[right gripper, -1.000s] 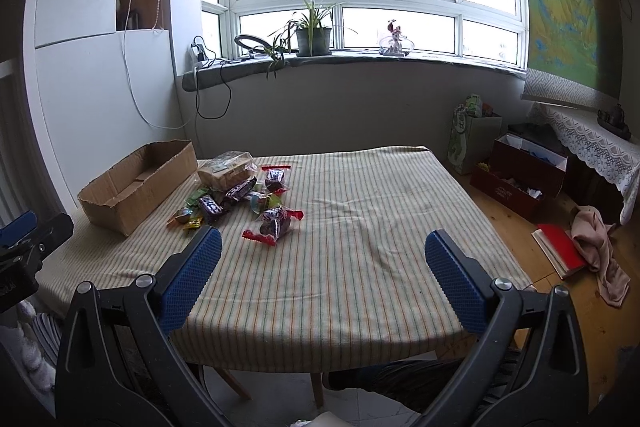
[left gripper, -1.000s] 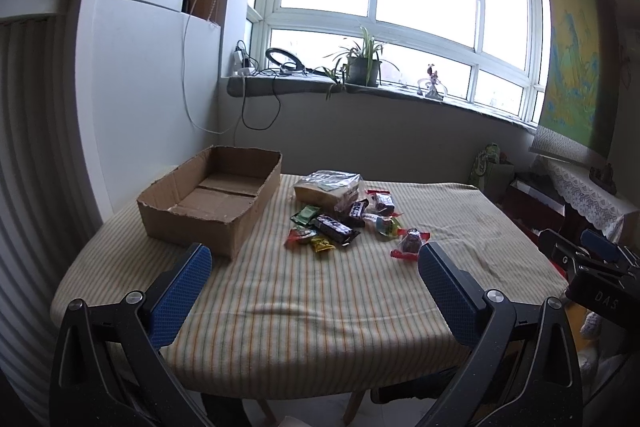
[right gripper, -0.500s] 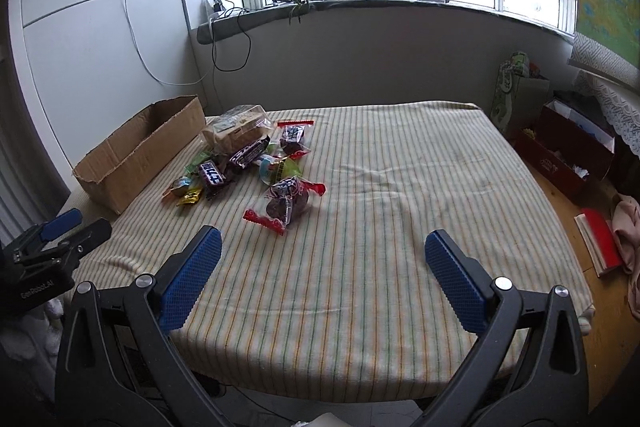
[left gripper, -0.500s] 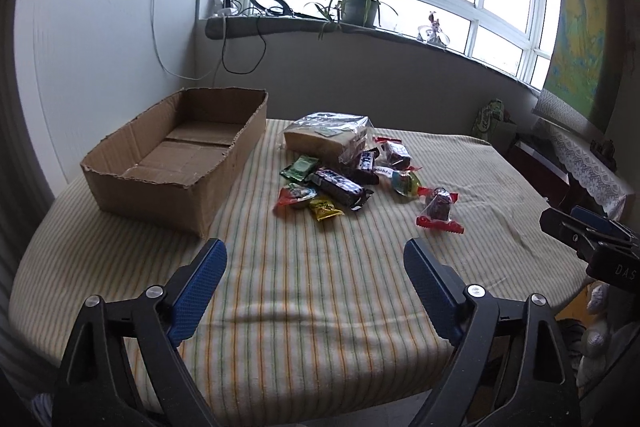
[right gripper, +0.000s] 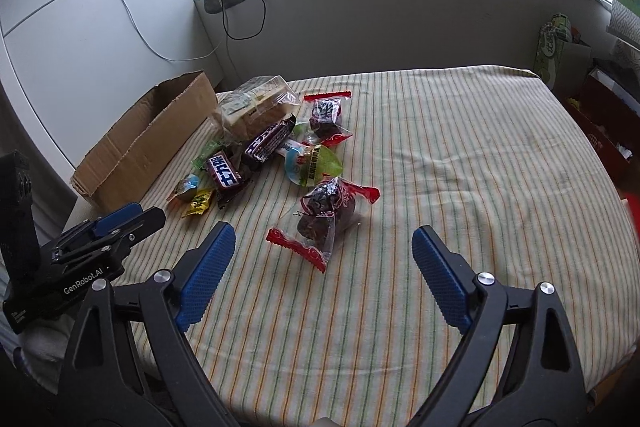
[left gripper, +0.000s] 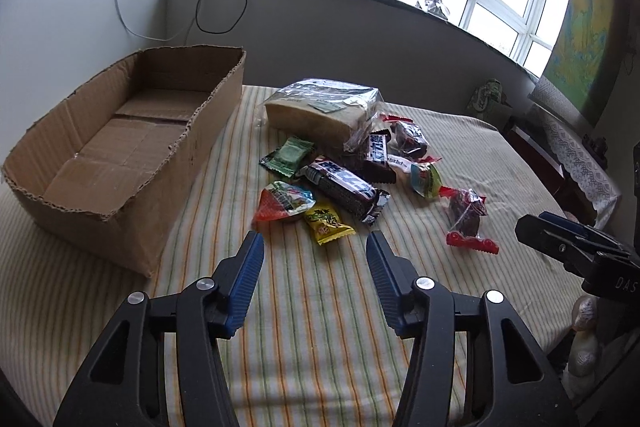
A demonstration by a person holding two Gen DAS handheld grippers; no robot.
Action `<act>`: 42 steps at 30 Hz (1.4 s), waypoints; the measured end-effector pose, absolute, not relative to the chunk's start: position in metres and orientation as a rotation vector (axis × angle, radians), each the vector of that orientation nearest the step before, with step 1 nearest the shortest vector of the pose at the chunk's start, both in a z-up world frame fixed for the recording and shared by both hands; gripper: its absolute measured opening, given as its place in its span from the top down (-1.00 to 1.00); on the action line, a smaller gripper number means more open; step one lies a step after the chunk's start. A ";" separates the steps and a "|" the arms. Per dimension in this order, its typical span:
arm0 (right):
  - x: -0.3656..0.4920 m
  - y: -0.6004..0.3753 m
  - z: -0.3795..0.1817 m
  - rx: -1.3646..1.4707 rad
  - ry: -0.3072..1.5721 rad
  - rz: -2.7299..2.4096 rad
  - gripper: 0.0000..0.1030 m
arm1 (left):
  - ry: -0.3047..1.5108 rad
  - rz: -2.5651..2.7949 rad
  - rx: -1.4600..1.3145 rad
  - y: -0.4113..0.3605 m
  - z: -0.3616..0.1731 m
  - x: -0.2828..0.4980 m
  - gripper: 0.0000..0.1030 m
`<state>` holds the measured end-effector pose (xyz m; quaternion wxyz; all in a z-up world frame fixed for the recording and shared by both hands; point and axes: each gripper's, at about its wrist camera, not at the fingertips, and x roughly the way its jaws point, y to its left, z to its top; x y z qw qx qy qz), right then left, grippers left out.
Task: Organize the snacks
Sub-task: 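Move both tools toward the snacks, right tool over the red-ended pastry, then grasp the red-ended pastry with right tool while left tool grasps yellow candy packet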
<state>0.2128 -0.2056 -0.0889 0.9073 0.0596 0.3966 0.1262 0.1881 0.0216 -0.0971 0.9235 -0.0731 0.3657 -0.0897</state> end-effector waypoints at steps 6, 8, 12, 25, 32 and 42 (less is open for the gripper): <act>0.230 -0.196 -0.099 0.100 0.842 0.256 -0.76 | 0.768 -0.170 -0.143 0.024 -0.105 0.208 -0.02; 0.235 -0.194 -0.103 0.098 0.851 0.254 -0.76 | 0.778 -0.182 -0.134 0.021 -0.107 0.213 -0.02; 0.244 -0.194 -0.110 0.099 0.873 0.252 -0.75 | 0.797 -0.165 -0.145 0.024 -0.108 0.221 -0.02; 0.264 -0.185 -0.117 0.066 0.909 0.283 -0.70 | 0.912 -0.133 -0.151 0.030 -0.120 0.250 -0.02; 0.270 -0.186 -0.129 0.076 0.951 0.279 -0.32 | 0.905 -0.157 -0.141 0.028 -0.121 0.252 0.11; 0.272 -0.186 -0.131 0.074 0.943 0.269 0.20 | 0.899 -0.167 -0.163 0.028 -0.121 0.256 0.49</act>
